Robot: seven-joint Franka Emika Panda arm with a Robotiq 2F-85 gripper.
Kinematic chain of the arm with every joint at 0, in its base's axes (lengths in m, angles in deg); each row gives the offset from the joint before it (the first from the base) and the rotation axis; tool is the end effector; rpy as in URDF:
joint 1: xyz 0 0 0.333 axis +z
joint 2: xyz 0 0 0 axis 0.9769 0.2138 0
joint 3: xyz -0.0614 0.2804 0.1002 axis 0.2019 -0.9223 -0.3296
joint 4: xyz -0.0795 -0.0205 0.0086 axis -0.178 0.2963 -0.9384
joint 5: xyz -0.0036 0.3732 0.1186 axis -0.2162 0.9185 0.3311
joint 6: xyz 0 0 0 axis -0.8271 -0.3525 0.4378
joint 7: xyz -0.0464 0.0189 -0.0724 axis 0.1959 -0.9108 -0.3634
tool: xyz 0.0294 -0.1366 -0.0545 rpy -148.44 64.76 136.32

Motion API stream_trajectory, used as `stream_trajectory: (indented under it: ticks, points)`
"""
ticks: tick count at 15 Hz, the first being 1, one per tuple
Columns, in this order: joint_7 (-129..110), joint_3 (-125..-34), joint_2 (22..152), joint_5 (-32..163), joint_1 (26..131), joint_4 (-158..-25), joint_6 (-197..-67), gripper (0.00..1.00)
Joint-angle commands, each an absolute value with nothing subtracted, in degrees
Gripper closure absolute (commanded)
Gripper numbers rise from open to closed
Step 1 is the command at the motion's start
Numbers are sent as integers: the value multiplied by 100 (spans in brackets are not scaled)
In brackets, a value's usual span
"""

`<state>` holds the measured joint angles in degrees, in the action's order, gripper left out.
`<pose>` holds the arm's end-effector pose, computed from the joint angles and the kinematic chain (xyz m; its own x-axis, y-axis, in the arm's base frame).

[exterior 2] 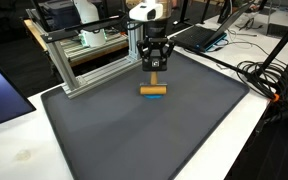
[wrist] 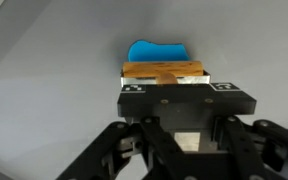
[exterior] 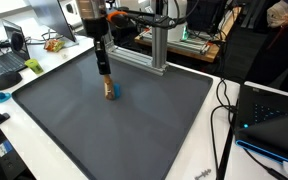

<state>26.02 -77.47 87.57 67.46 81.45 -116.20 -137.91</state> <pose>0.6036 -0.0252 0.2558 0.7426 -0.6604 0.1120 -0.6608 -0.7496 -0.0384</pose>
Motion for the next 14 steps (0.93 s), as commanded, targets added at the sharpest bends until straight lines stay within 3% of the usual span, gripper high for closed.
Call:
stream_trajectory:
  ticks: [1, 14]
  points:
    - [2778, -7720, 8717, 6607, 8203, -11701, -13875, 78]
    - [2618, -7784, 9133, 6721, 8159, -11441, -13727, 78]
